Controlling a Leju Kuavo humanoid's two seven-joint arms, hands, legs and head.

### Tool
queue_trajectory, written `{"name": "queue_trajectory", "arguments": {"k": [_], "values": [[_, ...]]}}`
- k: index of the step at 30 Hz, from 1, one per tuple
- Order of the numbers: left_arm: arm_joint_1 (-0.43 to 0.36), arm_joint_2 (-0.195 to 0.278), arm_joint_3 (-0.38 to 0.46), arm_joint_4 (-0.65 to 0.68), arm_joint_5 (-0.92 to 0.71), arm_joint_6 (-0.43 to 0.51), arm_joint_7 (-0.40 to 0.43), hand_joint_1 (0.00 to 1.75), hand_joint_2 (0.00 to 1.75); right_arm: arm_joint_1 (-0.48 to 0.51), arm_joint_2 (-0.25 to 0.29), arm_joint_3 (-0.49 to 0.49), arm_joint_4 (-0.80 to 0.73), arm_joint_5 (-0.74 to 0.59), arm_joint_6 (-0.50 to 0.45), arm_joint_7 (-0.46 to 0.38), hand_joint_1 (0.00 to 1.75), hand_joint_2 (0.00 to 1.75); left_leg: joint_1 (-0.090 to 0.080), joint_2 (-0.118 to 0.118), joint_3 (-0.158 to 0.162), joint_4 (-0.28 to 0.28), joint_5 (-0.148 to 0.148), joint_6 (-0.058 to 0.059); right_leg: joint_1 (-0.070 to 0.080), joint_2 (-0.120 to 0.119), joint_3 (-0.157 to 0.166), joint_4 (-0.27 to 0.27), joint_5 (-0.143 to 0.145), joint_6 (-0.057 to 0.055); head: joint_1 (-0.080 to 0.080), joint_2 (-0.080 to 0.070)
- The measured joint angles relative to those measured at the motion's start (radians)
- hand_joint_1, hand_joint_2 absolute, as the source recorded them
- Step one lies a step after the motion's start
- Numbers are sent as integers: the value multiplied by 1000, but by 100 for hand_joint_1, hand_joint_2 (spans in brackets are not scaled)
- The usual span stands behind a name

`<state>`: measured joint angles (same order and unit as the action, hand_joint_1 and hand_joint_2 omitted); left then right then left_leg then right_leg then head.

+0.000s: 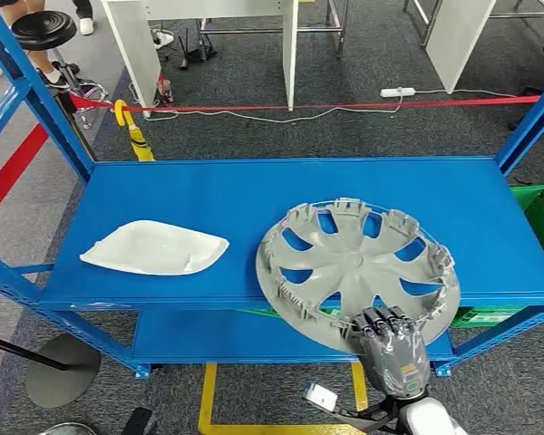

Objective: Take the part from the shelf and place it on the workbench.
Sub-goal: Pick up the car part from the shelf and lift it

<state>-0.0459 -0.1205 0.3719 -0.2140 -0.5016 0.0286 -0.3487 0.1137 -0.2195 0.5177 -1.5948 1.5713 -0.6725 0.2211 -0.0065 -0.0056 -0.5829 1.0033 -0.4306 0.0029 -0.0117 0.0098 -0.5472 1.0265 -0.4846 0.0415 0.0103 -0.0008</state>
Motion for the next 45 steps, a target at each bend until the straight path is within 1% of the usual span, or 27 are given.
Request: {"name": "queue_trajectory", "arguments": {"k": [5,8,10,11,12,13,15,16,17,19,21,25,29,33,38,45], "values": [[0,0,0,0,0,0,0,0,0,0,-3,-5,-11,0,0,-4,175,175,0,0,0,0,0,0,0,0,0,0,0,0,0,0],[0,0,1,0,0,0,0,0,0,2,-3,-11,-22,0,0,-23,175,175,0,0,0,0,0,0,0,0,0,0,0,0,0,0],[0,0,1,0,0,2,-2,0,0,7,-2,-23,-37,0,0,-64,175,175,0,0,-1,0,0,0,0,0,-1,0,0,0,0,0],[0,0,2,0,0,4,-3,0,0,13,3,-35,-52,-1,0,-104,175,175,0,0,-1,0,0,0,0,-1,-1,0,0,0,0,0],[1,-1,4,0,0,8,-4,0,0,23,14,-55,-73,-1,0,-164,175,175,0,0,-2,0,0,0,0,-1,-1,0,0,0,0,0],[3,-1,6,0,0,11,-6,0,0,35,36,-82,-101,-1,0,-242,175,175,0,0,-2,0,0,0,0,0,-2,0,0,0,0,0],[6,-4,12,0,1,17,-13,0,0,58,103,-144,-164,0,0,-411,175,175,0,0,-3,0,0,0,0,1,-4,0,0,0,0,0],[6,-5,14,0,1,19,-17,0,0,67,142,-170,-194,0,-1,-478,175,175,0,0,-3,0,0,0,0,0,-4,0,0,-1,0,0],[7,-7,16,0,0,20,-20,0,0,74,176,-191,-219,0,-1,-520,175,175,1,-1,-3,0,0,0,1,0,-4,0,0,-1,0,0],[9,-10,20,0,0,21,-23,0,0,82,228,-222,-260,0,-1,-555,175,175,1,-1,-3,0,0,0,1,-1,-4,0,-1,-1,0,0],[10,-12,23,0,0,23,-23,0,0,89,263,-247,-288,0,-1,-563,175,175,2,-1,-4,0,0,0,2,-1,-3,0,-1,-2,0,0],[11,-14,25,0,0,27,-24,0,0,100,305,-278,-321,0,-1,-570,175,175,1,-1,-4,0,0,0,1,-1,-3,0,0,-1,0,0],[10,-14,27,0,-1,33,-32,0,0,103,334,-292,-355,0,-1,-598,175,175,0,-1,-4,0,0,0,0,0,-4,0,1,0,0,0],[10,-15,29,0,-4,37,-36,0,175,103,353,-296,-390,0,-1,-633,175,175,0,-1,-4,0,0,0,0,-1,-4,0,1,0,0,0],[10,-15,31,0,-7,31,-46,0,175,103,367,-299,-420,0,-1,-648,175,175,0,-1,-4,0,0,0,0,0,-4,0,1,0,0,0],[10,-15,31,0,-12,29,-57,0,175,103,370,-297,-434,0,-1,-632,175,175,0,-1,-4,0,0,0,0,0,-4,0,1,0,0,0]]}}
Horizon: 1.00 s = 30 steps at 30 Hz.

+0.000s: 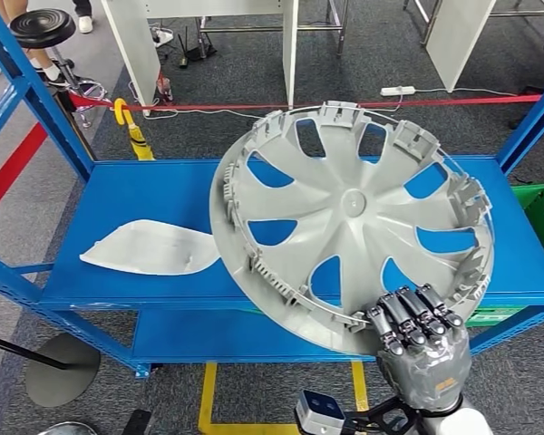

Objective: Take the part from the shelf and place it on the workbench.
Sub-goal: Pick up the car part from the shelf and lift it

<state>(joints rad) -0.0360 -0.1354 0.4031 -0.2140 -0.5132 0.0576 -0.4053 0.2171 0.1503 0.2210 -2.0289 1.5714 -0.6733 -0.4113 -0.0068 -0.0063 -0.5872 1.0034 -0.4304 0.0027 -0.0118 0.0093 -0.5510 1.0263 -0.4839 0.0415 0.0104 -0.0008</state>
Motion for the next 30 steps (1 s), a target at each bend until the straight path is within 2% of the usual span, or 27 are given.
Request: {"name": "queue_trajectory", "arguments": {"k": [14,19,23,25,26,27,29,30], "values": [[0,0,2,0,3,-2,-7,0,175,0,0,3,-1,0,0,14,175,175,0,0,0,0,0,0,0,0,0,0,0,0,0,0],[-1,0,14,0,4,0,-14,0,175,1,-1,38,0,0,0,127,175,175,-1,0,0,1,-1,1,-1,0,0,-1,0,0,0,0],[-2,-1,22,0,3,5,-23,0,175,-3,-23,99,7,-13,0,277,175,175,-4,0,-1,3,-3,4,-4,0,1,-2,1,2,0,0],[-2,-2,25,0,-2,11,-30,0,175,-2,-38,133,16,-60,0,295,175,175,-7,0,-1,5,-5,7,-7,0,1,-2,0,5,0,0],[-2,-2,27,0,-5,14,-33,0,175,4,-38,137,22,-101,0,253,175,175,-8,0,-1,7,-5,10,-8,0,1,-2,1,7,0,0],[-2,-3,29,0,-7,16,-34,0,175,14,-29,128,30,-153,0,171,175,175,-9,0,-2,8,-4,13,-10,1,1,-3,2,9,0,0],[-2,-5,33,0,-12,20,-35,0,175,39,11,88,50,-258,0,-46,175,175,-7,1,0,1,2,20,-10,1,2,-6,4,16,-1,0],[-2,-6,36,0,-14,21,-35,0,175,51,34,63,60,-300,0,-148,175,175,-4,2,2,-6,6,24,-9,0,-1,-1,-4,19,0,0]]}}
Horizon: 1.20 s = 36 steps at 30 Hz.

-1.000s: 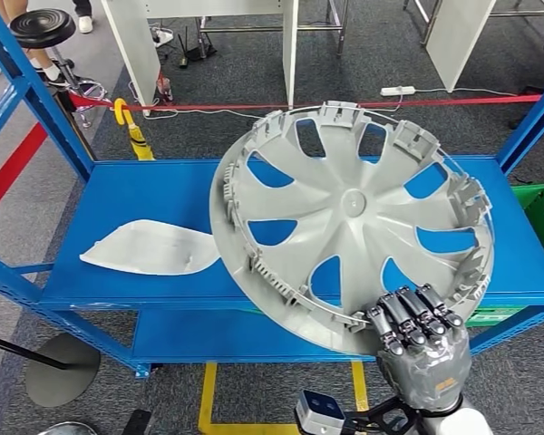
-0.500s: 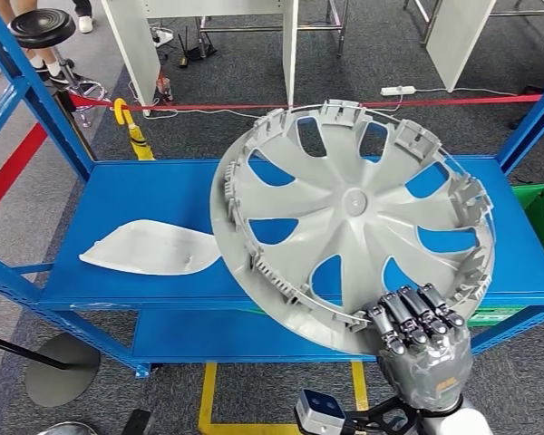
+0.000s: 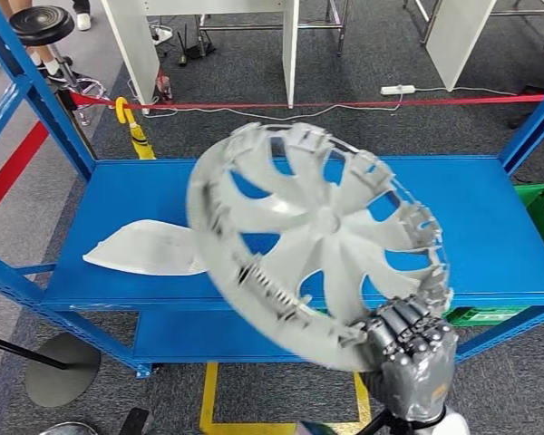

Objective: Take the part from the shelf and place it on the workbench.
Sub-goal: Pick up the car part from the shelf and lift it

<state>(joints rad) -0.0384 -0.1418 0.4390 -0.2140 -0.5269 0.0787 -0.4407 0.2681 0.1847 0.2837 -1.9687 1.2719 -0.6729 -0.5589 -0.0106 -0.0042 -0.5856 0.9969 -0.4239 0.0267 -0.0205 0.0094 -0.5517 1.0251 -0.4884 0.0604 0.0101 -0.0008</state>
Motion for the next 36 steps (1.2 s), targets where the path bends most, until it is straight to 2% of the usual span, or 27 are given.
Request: {"name": "queue_trajectory", "arguments": {"k": [2,4,5,6,7,9,11,12,14,15,16,17,19,20,21,22,23,25,26,27,28,30,31,32,34,35,36], "values": [[-2,-4,3,0,-5,3,0,0,175,15,36,-41,19,-38,0,-106,175,175,8,3,3,-14,9,7,3,-2,-26,61,-47,4,3,0],[-3,-7,4,0,-15,8,4,0,175,26,56,-72,40,-51,0,-127,175,175,9,3,1,-15,11,9,3,-2,-77,188,-113,7,5,0],[-3,-8,4,0,-21,11,6,0,175,32,62,-85,51,-54,0,-129,175,175,9,3,-1,-15,13,8,2,-2,-96,240,-130,10,5,0],[-4,-8,4,0,-27,14,11,0,175,39,66,-95,60,-57,0,-132,175,175,10,3,-2,-15,14,6,1,-3,-101,259,-129,12,5,0],[-5,-9,4,0,-33,16,14,0,175,45,69,-104,68,-58,0,-133,175,175,11,3,-3,-14,16,4,1,-3,-86,237,-108,13,5,0],[-7,-10,4,0,-40,18,19,0,175,53,73,-119,83,-59,0,-133,175,175,14,3,-7,-10,20,-4,-2,-5,-14,104,-49,18,5,0],[-11,-10,4,-1,-45,20,21,0,175,59,76,-127,95,-52,0,-132,175,175,14,3,-13,-5,25,-17,-1,-2,38,7,-19,12,4,0],[-12,-10,4,-1,-47,21,21,0,175,61,76,-129,98,-43,0,-131,175,175,12,2,-17,-3,30,-24,1,1,43,-6,-19,6,3,0],[-14,-10,4,-2,-52,25,23,0,175,64,79,-136,100,-18,0,-129,175,175,13,2,-22,-2,39,-37,3,5,30,-2,-11,-12,2,0],[-14,-10,4,-2,-55,27,24,0,175,65,81,-141,99,-4,0,-130,175,175,15,2,-27,2,34,-43,3,4,24,-1,-6,-22,2,0],[-14,-10,4,-2,-57,30,26,0,175,66,84,-146,98,10,0,-132,175,175,16,2,-36,20,11,-48,2,4,17,-2,1,-32,1,0],[-14,-10,4,-2,-60,34,27,0,175,66,88,-150,97,22,0,-133,175,175,17,2,-52,58,-26,-53,2,3,8,-3,8,-40,-1,0],[-16,-10,4,-2,-65,38,31,0,175,67,93,-157,94,45,0,-132,175,175,18,2,-94,186,-119,-58,4,2,-10,-2,23,-49,-4,0],[-16,-10,4,-2,-68,39,34,0,175,68,95,-160,94,55,0,-130,175,175,18,2,-109,246,-147,-59,5,1,-20,-2,31,-51,-5,0],[-17,-10,4,-2,-70,40,37,0,175,68,95,-163,93,64,0,-126,175,175,18,2,-111,280,-154,-58,7,1,-30,-1,39,-51,-5,0],[-18,-10,4,-2,-72,41,39,0,175,69,96,-166,93,70,0,-122,175,175,17,2,-96,281,-141,-56,8,1,-40,-1,46,-50,-5,0],[-18,-10,4,-2,-74,43,40,0,175,70,96,-169,91,75,0,-118,175,175,17,2,-65,245,-115,-52,10,1,-48,-1,52,-49,-5,0],[-22,-10,4,-2,-78,49,41,0,175,71,96,-173,87,79,0,-112,175,175,16,2,31,110,-75,-45,12,2,-60,0,64,-42,-5,0],[-25,-11,4,-3,-78,51,41,0,175,72,97,-175,83,81,0,-109,175,175,14,0,70,47,-71,-41,13,2,-65,0,71,-36,-4,0],[-27,-12,4,-3,-80,54,41,0,175,71,97,-176,79,83,0,-106,175,175,12,-1,93,4,-73,-37,14,2,-69,0,78,-30,-4,0],[-29,-13,4,-4,-81,55,42,0,175,72,98,-177,76,86,0,-103,175,175,9,-2,100,-16,-77,-33,14,1,-73,-1,86,-24,-4,0],[-27,-14,5,-4,-84,57,43,0,175,74,98,-180,69,91,0,-95,175,175,8,-1,88,-22,-66,-19,10,1,-82,-2,92,-11,-5,0],[-26,-14,5,-4,-85,57,43,0,175,77,98,-181,67,93,0,-91,175,175,8,1,81,-23,-58,-10,8,0,-91,10,75,-6,-4,0],[-25,-14,5,-4,-85,57,44,0,175,80,98,-182,64,95,0,-89,175,175,9,2,73,-24,-49,-3,8,-1,-103,40,42,-2,-4,0],[-26,-15,6,-4,-86,56,43,0,175,83,98,-184,57,99,0,-85,175,175,8,3,54,-24,-33,6,8,-3,-138,156,-51,2,-1,0],[-26,-16,6,-4,-87,56,43,0,175,83,98,-185,54,101,0,-83,175,175,7,4,43,-23,-23,8,9,-2,-150,220,-84,3,-1,0],[-26,-17,6,-4,-89,56,43,0,175,84,98,-186,51,102,0,-81,175,175,5,4,31,-22,-14,8,9,-2,-152,264,-95,4,-1,0]]}}
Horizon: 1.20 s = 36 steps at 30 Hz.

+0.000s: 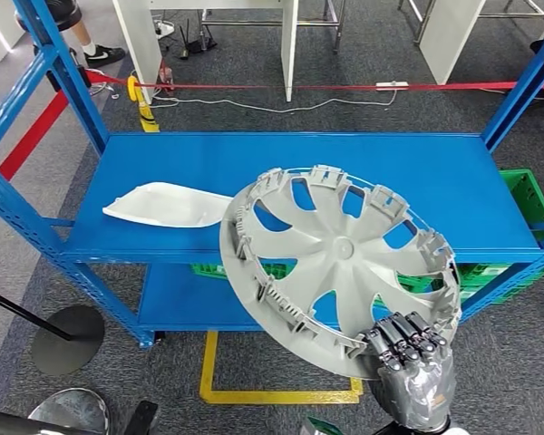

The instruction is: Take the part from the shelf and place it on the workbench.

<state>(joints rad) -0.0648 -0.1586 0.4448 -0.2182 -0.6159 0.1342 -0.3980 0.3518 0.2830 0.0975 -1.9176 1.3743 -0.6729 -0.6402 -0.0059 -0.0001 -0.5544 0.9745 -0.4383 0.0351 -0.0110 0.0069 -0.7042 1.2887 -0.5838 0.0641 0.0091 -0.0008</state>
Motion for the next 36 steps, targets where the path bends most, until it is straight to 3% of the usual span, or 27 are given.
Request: {"name": "queue_trajectory", "arguments": {"k": [1,2,4,5,7,9,10,12,14,15,17,19,22,23,25,26,27,29,30,31,32,33,34,36], "values": [[0,-1,0,0,-1,0,0,0,175,0,0,-1,-3,1,0,2,175,175,-2,0,-11,1,8,0,0,0,12,12,9,-1,0,0],[-1,-2,0,0,-2,-1,0,0,175,1,0,-2,-6,2,0,3,175,175,-3,1,-21,2,17,-1,1,0,46,-18,35,-3,0,0],[-2,-4,0,0,-4,-1,-1,0,175,0,0,-4,-11,3,0,5,175,175,-5,0,-39,5,31,-6,5,0,148,-156,74,-10,0,0],[-2,-4,0,0,-4,-1,-1,0,175,0,0,-5,-15,4,0,6,175,175,-6,0,-46,6,39,-10,7,-1,198,-229,76,-14,-1,0],[-3,-6,0,-1,-6,-1,-1,0,175,0,0,-7,-21,5,0,6,175,175,-6,0,-52,8,54,-20,11,0,234,-298,62,-20,0,0],[-4,-7,0,-1,-7,-1,-1,0,175,1,0,-9,-25,6,0,8,175,175,-4,0,-57,9,64,-31,11,0,220,-302,73,-31,1,0],[-4,-7,0,-1,-8,-1,-1,0,175,0,0,-9,-27,9,0,11,175,175,-3,-1,-63,17,51,-37,10,-1,213,-303,81,-40,0,0],[-5,-8,0,-1,-12,-1,-1,0,175,1,0,-9,-33,17,0,22,175,175,1,-1,-88,86,-29,-49,5,-4,194,-305,105,-54,-5,0],[-8,-10,0,-2,-18,0,0,0,175,3,0,-10,-40,28,0,40,175,175,6,-1,-122,217,-127,-59,5,-4,167,-304,130,-58,-10,0],[-10,-10,0,-2,-21,0,3,0,175,4,0,-10,-44,34,0,53,175,175,8,-1,-130,272,-148,-63,5,-4,151,-302,142,-57,-10,0],[-14,-11,-1,-3,-26,-1,8,0,175,7,-1,-9,-51,47,0,77,175,175,12,-1,-121,314,-137,-67,4,-5,126,-299,159,-53,-10,0],[-15,-12,-1,-3,-28,-1,11,0,175,9,-2,-9,-54,53,0,88,175,175,14,-1,-109,310,-119,-68,4,-5,117,-298,165,-51,-10,0],[-15,-12,-1,-3,-29,-2,11,0,175,9,-2,-9,-55,54,0,90,175,175,14,-1,-106,306,-115,-68,4,-5,116,-298,166,-51,-10,0],[-19,-13,-2,-3,-33,-2,13,0,175,12,-6,-5,-62,69,0,118,175,175,16,-2,-54,235,-103,-70,4,-5,105,-294,174,-45,-10,0],[-30,-16,-4,-6,-48,-6,25,0,175,18,-48,30,-91,135,0,258,175,175,13,-2,35,72,-69,-46,-3,-5,66,-289,204,-20,-10,0],[-35,-18,-6,-7,-57,-8,30,0,175,22,-77,52,-106,169,0,339,175,175,12,-2,73,-7,-51,-31,-7,-5,41,-272,196,-7,-9,0],[-37,-18,-9,-8,-66,-10,35,0,175,25,-104,71,-117,189,0,397,175,175,7,-1,58,-18,-40,-13,-10,-5,23,-239,165,1,-7,0],[-40,-19,-17,-8,-79,-11,40,0,175,29,-136,86,-125,195,0,432,175,175,3,-1,32,-17,-17,-4,-8,-5,-7,-109,57,3,-4,0],[-41,-19,-22,-9,-84,-11,43,0,175,30,-146,89,-128,195,0,438,175,175,1,-1,18,-16,-6,-2,-6,-5,-15,-43,24,2,-3,0],[-42,-19,-26,-9,-88,-12,46,0,175,31,-155,92,-131,196,0,441,175,175,-2,0,3,-15,5,-1,-4,-5,-13,-1,15,-1,-2,0],[-42,-19,-28,-9,-90,-12,49,0,175,31,-162,94,-134,197,0,442,175,175,-4,1,-12,-13,15,-1,-1,-5,5,10,29,-4,-2,0],[-42,-19,-31,-9,-92,-12,50,0,175,32,-170,96,-137,197,0,443,175,175,-6,1,-26,-10,25,-2,2,-5,41,-16,56,-8,-2,0],[-44,-19,-34,-9,-94,-13,50,0,175,34,-177,97,-140,197,0,443,175,175,-7,2,-39,-8,34,-4,4,-5,93,-72,80,-12,-2,0],[-48,-20,-41,-10,-100,-15,52,0,175,35,-185,100,-150,197,0,441,175,175,-11,1,-58,-3,52,-10,9,-5,211,-228,76,-19,-3,0]]}}
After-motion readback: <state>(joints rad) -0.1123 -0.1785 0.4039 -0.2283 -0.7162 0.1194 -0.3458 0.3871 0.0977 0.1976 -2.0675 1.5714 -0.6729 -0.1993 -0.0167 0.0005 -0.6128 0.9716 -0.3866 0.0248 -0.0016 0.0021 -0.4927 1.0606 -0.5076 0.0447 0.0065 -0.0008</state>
